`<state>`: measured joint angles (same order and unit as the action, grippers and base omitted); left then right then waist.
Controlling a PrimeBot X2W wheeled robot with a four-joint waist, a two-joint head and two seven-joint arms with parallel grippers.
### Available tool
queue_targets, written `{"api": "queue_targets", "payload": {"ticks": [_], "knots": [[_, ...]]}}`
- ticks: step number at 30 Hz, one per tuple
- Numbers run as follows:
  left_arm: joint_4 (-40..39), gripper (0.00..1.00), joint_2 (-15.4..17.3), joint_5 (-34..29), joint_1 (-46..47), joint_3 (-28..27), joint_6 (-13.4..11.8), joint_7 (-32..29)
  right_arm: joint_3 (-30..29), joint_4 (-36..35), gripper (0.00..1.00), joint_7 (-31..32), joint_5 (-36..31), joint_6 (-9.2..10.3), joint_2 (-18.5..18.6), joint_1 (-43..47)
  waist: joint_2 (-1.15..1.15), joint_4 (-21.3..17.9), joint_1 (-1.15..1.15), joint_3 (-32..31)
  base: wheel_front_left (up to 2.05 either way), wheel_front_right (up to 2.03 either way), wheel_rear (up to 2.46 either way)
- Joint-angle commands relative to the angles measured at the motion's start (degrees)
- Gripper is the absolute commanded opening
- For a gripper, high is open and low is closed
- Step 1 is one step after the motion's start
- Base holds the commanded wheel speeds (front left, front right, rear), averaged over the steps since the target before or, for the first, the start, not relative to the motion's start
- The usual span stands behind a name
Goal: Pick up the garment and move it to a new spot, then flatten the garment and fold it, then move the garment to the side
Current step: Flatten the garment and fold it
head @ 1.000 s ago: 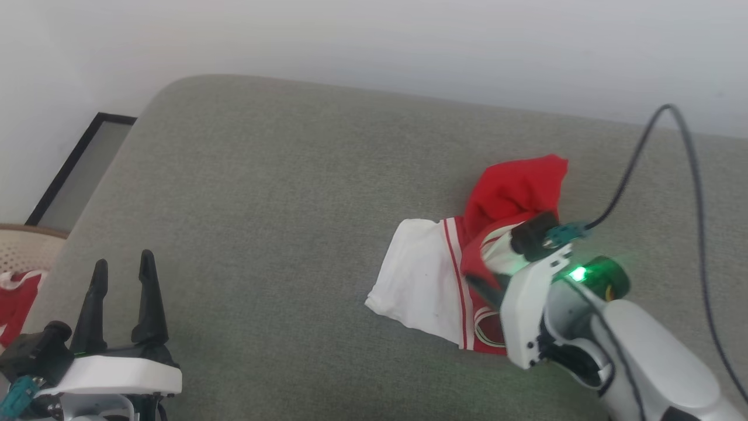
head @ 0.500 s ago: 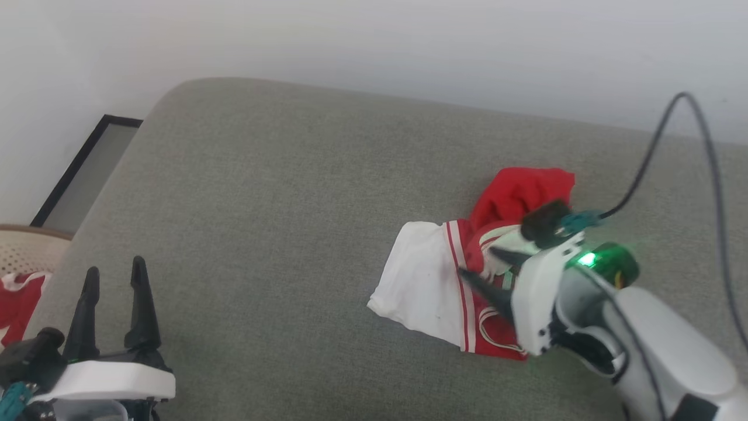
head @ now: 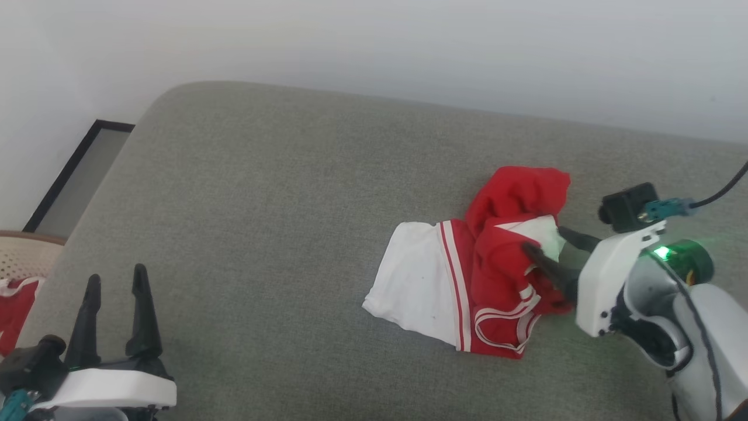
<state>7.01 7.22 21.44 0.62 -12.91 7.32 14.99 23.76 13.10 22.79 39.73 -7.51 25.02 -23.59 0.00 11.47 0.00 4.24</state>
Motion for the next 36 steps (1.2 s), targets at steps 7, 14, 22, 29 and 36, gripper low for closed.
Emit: {"api": "queue_targets", "payload": {"ticks": [7,14,22,29,36], "knots": [[0.1,1.00,-0.2,0.2,1.5,1.4,0.1,0.3,-4.3,2.6,1.00,5.8,1.2,0.03,-0.3,-0.1,0.00,1.4,0.00,2.0,0.00,0.00,0.00],[0.3,1.00,-0.7,0.1,2.4,1.8,0.1,0.3,-6.0,-1.6,1.00,13.7,3.4,0.03,2.2,-1.2,0.00,2.5,0.00,4.0,0.00,0.00,0.00],[0.3,1.00,-1.0,0.0,3.2,2.2,0.1,0.3,-10.5,-5.0,1.00,20.7,2.0,0.03,3.1,-2.9,0.00,3.4,0.00,5.3,0.00,0.00,0.00],[0.9,1.00,-1.3,0.2,4.6,3.3,0.1,0.3,-12.3,-1.8,1.00,25.2,0.1,0.03,1.5,-4.0,0.00,4.8,0.00,6.6,0.00,0.00,0.00],[1.5,1.00,-1.7,0.0,5.7,4.4,0.1,0.3,-11.1,2.1,0.88,27.8,-0.3,0.03,-0.4,-4.9,0.00,6.4,0.00,8.0,0.00,0.00,0.00]]}}
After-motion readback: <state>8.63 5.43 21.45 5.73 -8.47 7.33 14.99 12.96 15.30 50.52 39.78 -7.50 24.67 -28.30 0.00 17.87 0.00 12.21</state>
